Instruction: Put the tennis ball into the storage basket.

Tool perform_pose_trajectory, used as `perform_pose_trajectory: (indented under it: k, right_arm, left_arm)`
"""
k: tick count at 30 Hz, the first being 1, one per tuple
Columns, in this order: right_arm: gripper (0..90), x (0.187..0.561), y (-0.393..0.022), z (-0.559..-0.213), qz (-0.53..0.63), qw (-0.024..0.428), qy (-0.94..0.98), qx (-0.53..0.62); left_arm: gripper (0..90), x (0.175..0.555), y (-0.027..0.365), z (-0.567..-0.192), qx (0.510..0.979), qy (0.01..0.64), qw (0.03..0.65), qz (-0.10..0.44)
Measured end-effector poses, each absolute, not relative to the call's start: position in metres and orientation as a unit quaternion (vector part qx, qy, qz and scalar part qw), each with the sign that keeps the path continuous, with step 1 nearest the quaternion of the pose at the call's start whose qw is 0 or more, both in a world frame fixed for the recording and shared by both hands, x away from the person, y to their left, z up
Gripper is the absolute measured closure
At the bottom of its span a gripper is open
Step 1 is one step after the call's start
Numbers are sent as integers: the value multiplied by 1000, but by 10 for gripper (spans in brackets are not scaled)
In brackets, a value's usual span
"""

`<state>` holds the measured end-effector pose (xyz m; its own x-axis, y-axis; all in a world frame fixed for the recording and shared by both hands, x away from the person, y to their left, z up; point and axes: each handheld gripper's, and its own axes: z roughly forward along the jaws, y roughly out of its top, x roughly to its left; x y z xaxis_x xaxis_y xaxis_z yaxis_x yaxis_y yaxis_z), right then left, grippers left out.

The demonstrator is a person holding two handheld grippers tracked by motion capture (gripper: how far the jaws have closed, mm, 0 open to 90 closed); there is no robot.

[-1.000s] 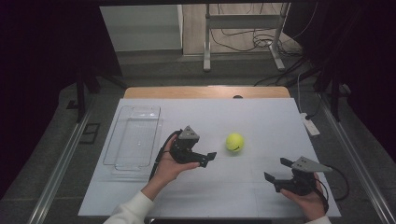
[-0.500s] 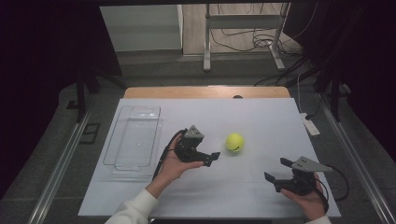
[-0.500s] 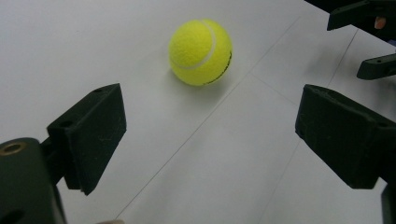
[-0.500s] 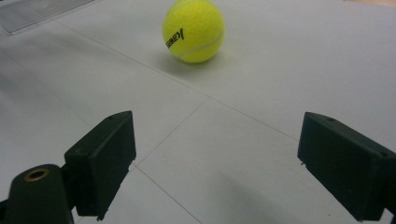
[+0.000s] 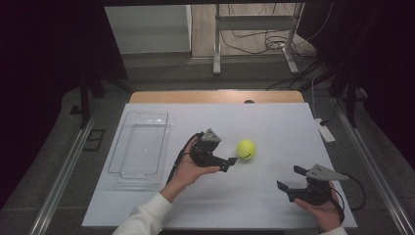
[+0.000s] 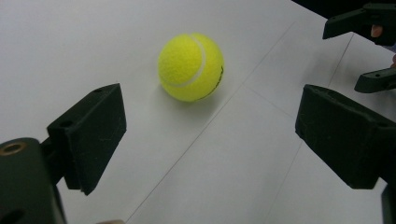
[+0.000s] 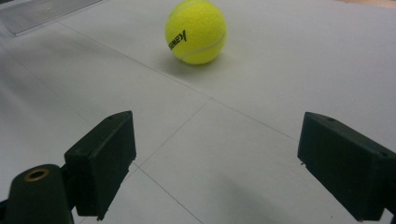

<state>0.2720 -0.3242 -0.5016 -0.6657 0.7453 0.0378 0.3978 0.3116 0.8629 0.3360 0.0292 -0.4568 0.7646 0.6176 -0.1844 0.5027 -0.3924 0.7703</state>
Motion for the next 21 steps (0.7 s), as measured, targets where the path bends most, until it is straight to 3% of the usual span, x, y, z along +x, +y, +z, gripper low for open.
perform_pose_trajectory:
  k: [21]
  right_arm:
    - [120,273,-324,-503,456,189,790,364]
  left_arm:
    - [94,352,10,-456,837,335,430,52]
